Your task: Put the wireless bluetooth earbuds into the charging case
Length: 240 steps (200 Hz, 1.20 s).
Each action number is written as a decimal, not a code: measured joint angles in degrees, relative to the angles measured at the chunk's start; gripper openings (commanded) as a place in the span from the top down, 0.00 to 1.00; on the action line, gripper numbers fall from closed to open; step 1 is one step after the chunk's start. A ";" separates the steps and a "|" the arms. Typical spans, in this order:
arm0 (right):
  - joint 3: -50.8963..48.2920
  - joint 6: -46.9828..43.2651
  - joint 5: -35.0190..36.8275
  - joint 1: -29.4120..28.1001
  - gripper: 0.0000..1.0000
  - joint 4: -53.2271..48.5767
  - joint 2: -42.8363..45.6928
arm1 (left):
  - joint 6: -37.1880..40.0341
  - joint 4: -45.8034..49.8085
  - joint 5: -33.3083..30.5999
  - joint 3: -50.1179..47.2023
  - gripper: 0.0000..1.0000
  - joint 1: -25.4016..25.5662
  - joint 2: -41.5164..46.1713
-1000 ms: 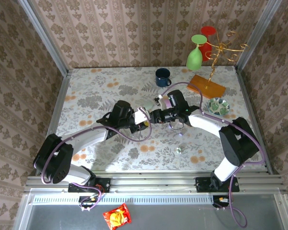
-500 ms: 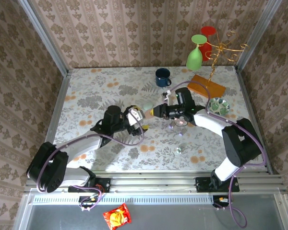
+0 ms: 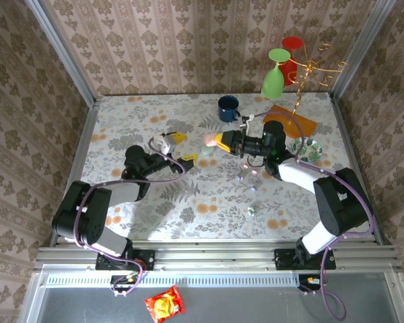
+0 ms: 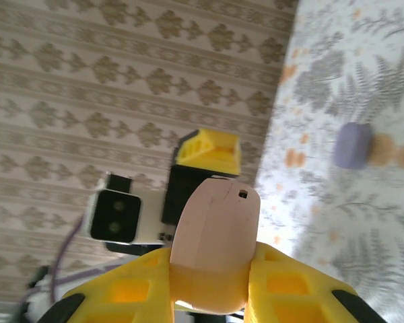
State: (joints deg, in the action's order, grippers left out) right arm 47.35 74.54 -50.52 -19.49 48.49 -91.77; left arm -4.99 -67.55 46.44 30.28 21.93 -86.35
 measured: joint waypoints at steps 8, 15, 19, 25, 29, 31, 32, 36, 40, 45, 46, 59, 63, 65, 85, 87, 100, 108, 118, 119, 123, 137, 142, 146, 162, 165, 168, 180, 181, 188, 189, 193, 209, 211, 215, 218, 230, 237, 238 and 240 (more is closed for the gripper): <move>-0.35 4.07 -0.15 0.00 0.94 4.57 -0.83 | 0.02 -0.98 0.90 0.72 0.12 0.22 -0.09; -0.61 7.04 -0.20 0.00 0.94 8.24 -1.68 | 0.09 -1.81 1.66 1.44 0.12 0.52 -0.20; -0.72 8.31 -0.20 0.00 0.94 10.08 -2.14 | 0.13 -2.25 1.97 1.81 0.12 0.59 -0.20; -0.96 10.56 -0.20 0.00 0.93 12.76 -2.93 | 0.22 -2.75 2.45 2.40 0.12 0.72 -0.37; -1.14 11.89 -0.20 -0.04 0.94 14.14 -3.34 | 0.24 -3.08 2.82 2.82 0.12 0.90 -0.61; -1.22 12.50 -0.20 -0.04 0.94 14.73 -3.54 | 0.24 -3.28 3.02 2.99 0.12 0.90 -0.68; -1.27 12.74 -0.20 -0.04 0.94 14.93 -3.61 | 0.26 -3.34 3.10 3.06 0.12 0.92 -0.72; -1.51 13.42 -0.20 -0.04 0.94 15.82 -3.80 | 0.26 -3.67 3.41 3.48 0.12 0.96 -1.05; -1.79 14.43 -0.20 -0.07 0.94 16.72 -3.93 | 0.24 -3.87 3.72 3.87 0.12 1.01 -1.33; -2.14 15.30 -0.22 -0.11 0.94 17.59 -3.98 | 0.24 -4.07 3.98 4.31 0.12 1.03 -1.75; -2.19 15.41 -0.22 -0.11 0.94 17.73 -3.98 | 0.24 -4.09 3.98 4.37 0.12 1.03 -1.81; -2.62 16.98 -0.48 -0.26 0.94 19.56 -3.98 | 0.20 -4.17 4.83 5.62 0.12 1.03 -3.04; -2.62 17.25 -0.55 -0.35 0.94 20.02 -3.98 | 0.15 -4.17 4.98 5.90 0.12 1.03 -3.39; -2.62 17.44 -0.55 -0.42 0.94 20.31 -3.98 | 0.13 -4.22 5.05 6.08 0.12 1.03 -3.54; -2.62 18.34 -0.57 -1.11 0.94 22.05 -3.98 | -0.66 -4.39 5.88 7.23 0.13 1.25 -4.66; -2.62 18.34 -0.59 -1.20 0.94 22.10 -3.98 | -0.76 -4.46 5.92 7.37 0.13 1.27 -4.74; -2.62 18.73 -0.59 -1.86 0.95 22.29 -3.98 | -1.64 -4.66 6.38 8.15 0.14 1.62 -5.25; -2.62 18.78 -0.59 -2.27 0.95 22.32 -3.98 | -2.03 -4.79 6.78 8.68 0.16 1.86 -5.49; -2.60 18.91 -0.61 -2.84 0.95 22.49 -3.98 | -2.43 -4.83 7.21 9.40 0.21 2.27 -5.70; -2.58 18.91 -0.61 -2.89 0.95 22.51 -3.98 | -2.45 -4.85 7.21 9.46 0.21 2.32 -5.70; -2.54 18.93 -0.61 -3.08 0.95 22.53 -3.98 | -2.82 -4.87 7.43 9.73 0.23 2.49 -5.79; -2.29 18.97 -0.76 -3.61 0.95 22.73 -3.98 | -3.34 -4.96 8.22 10.64 0.28 3.08 -5.88; -2.16 18.99 -0.81 -3.69 0.95 22.88 -3.98 | -3.63 -5.11 8.52 10.91 0.29 3.23 -5.88; -2.08 19.02 -0.81 -3.76 0.95 23.02 -3.98 | -3.65 -5.18 8.79 11.06 0.29 3.43 -5.88; -1.60 19.12 -0.94 -3.93 0.95 23.41 -3.98 | -4.24 -5.31 9.33 11.39 0.34 3.61 -5.88; -1.53 19.12 -0.94 -3.93 0.95 23.41 -3.98 | -4.24 -5.33 9.33 11.39 0.36 3.58 -5.88; -1.44 19.12 -0.94 -3.93 0.95 23.47 -3.98 | -4.35 -5.35 9.38 11.39 0.37 3.58 -5.88; -1.33 19.12 -0.96 -3.93 0.95 23.58 -3.96 | -4.50 -5.38 9.42 11.39 0.40 3.58 -5.92; -1.33 19.12 -0.96 -3.93 0.95 23.58 -3.98 | -4.50 -5.35 9.44 11.39 0.41 3.58 -5.95; -1.33 19.12 -0.96 -3.93 0.95 23.58 -3.98 | -4.52 -5.33 9.53 11.39 0.43 3.56 -5.97; -1.33 19.12 -0.96 -3.93 0.95 23.58 -3.98 | -4.55 -5.31 9.53 11.39 0.43 3.58 -5.97; -1.33 19.12 -0.96 -3.93 0.95 23.58 -3.98 | -4.52 -5.35 9.64 11.39 0.45 3.58 -5.97; -1.31 19.12 -0.94 -3.93 0.95 23.58 -3.98 | -4.76 -5.33 10.03 11.39 0.56 3.58 -5.97; -1.31 19.12 -0.90 -3.93 0.94 23.58 -3.98 | -4.59 -5.35 10.23 11.39 0.57 3.61 -5.97; -1.31 19.12 -0.94 -3.93 0.94 23.58 -3.98 | -4.81 -5.38 10.32 11.39 0.60 3.61 -5.97; -1.31 19.12 -0.96 -3.93 0.93 23.58 -3.96 | -4.70 -5.35 10.45 11.39 0.62 3.61 -5.97; -1.31 19.12 -0.98 -3.89 0.81 23.61 -3.98 | -5.05 -5.22 10.82 11.39 0.67 3.54 -5.97; -1.31 19.10 -0.96 -3.89 0.73 23.63 -3.98 | -4.87 -5.27 10.99 11.39 0.69 3.48 -5.99; -1.31 19.12 -0.96 -3.89 0.72 23.63 -3.98 | -4.87 -5.29 11.02 11.39 0.70 3.48 -5.99; -1.31 19.12 -1.01 -3.87 0.70 23.63 -3.98 | -4.87 -5.33 11.15 11.39 0.71 3.48 -5.99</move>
State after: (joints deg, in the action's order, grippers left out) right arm 46.04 93.67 -51.53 -23.35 72.12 -95.74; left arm -9.87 -72.88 57.58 41.67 25.41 -92.33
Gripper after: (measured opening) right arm 0.248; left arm 0.346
